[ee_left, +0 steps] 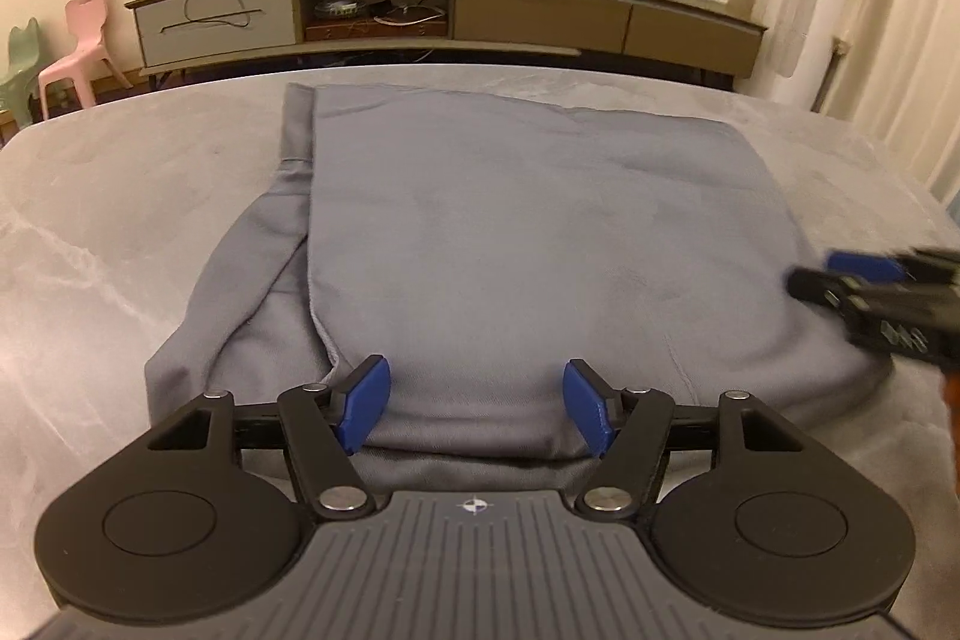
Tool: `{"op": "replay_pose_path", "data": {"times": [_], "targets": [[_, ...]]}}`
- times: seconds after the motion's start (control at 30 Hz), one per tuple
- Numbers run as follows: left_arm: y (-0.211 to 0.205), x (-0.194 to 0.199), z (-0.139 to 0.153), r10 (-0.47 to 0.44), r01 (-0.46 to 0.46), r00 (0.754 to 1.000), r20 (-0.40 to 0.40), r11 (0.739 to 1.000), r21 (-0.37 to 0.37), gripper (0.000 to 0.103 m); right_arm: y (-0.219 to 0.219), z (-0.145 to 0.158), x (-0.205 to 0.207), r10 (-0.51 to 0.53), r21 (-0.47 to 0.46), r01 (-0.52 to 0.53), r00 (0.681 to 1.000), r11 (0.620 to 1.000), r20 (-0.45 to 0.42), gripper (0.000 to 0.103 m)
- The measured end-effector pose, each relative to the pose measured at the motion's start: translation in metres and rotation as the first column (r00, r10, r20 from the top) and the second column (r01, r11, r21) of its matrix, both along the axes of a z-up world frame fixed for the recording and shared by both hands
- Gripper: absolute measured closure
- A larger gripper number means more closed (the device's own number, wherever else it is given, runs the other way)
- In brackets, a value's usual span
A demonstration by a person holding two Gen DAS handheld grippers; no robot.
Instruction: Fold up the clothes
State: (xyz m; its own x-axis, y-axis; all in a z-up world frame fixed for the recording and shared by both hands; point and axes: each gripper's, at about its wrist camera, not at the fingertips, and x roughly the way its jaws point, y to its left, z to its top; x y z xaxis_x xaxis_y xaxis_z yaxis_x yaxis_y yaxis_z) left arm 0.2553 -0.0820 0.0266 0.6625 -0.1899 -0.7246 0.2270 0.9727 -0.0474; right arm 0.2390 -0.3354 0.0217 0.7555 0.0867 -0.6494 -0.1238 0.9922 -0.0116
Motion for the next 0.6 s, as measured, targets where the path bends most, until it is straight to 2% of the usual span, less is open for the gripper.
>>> {"op": "replay_pose_path", "data": {"times": [0.23,0.33,0.37,0.4,0.43,0.47,0.5,0.53,0.6], "targets": [[-0.009,-0.012,0.012,0.044,-0.044,0.999,0.004,0.998,0.041,0.034,-0.006,0.007,-0.019,-0.019,-0.01,0.019,1.0,1.0,0.012,0.057],[-0.007,-0.036,0.031,0.07,-0.075,0.995,0.073,0.995,0.063,0.01,-0.005,0.019,-0.035,-0.046,-0.02,0.046,0.999,0.999,0.003,0.058],[-0.007,-0.048,0.037,0.065,-0.071,0.993,0.099,0.996,0.062,0.005,-0.003,0.025,-0.044,-0.05,-0.02,0.05,0.999,0.999,0.002,0.058],[-0.007,-0.06,0.041,0.05,-0.056,0.992,0.113,0.997,0.054,0.002,-0.001,0.032,-0.054,-0.057,-0.019,0.058,0.998,0.998,0.005,0.053],[-0.008,-0.073,0.045,0.034,-0.041,0.991,0.127,0.998,0.047,0.001,0.002,0.038,-0.065,-0.065,-0.017,0.065,0.998,0.998,0.008,0.042],[-0.008,-0.085,0.049,0.019,-0.025,0.99,0.142,0.999,0.041,0.001,0.006,0.044,-0.076,-0.074,-0.011,0.074,0.997,0.997,0.014,0.036],[-0.008,-0.096,0.052,0.01,-0.015,0.989,0.147,0.999,0.029,0.001,0.009,0.046,-0.087,-0.088,-0.006,0.088,0.996,0.996,0.024,0.023],[-0.007,-0.103,0.053,0.011,-0.012,0.99,0.138,1.0,0.009,0.001,0.012,0.049,-0.098,-0.102,-0.001,0.102,0.994,0.995,0.034,0.016],[-0.005,-0.119,0.055,0.012,-0.008,0.993,0.12,1.0,-0.03,0.001,0.018,0.05,-0.119,-0.126,0.01,0.126,0.991,0.992,0.038,0.013]]}}
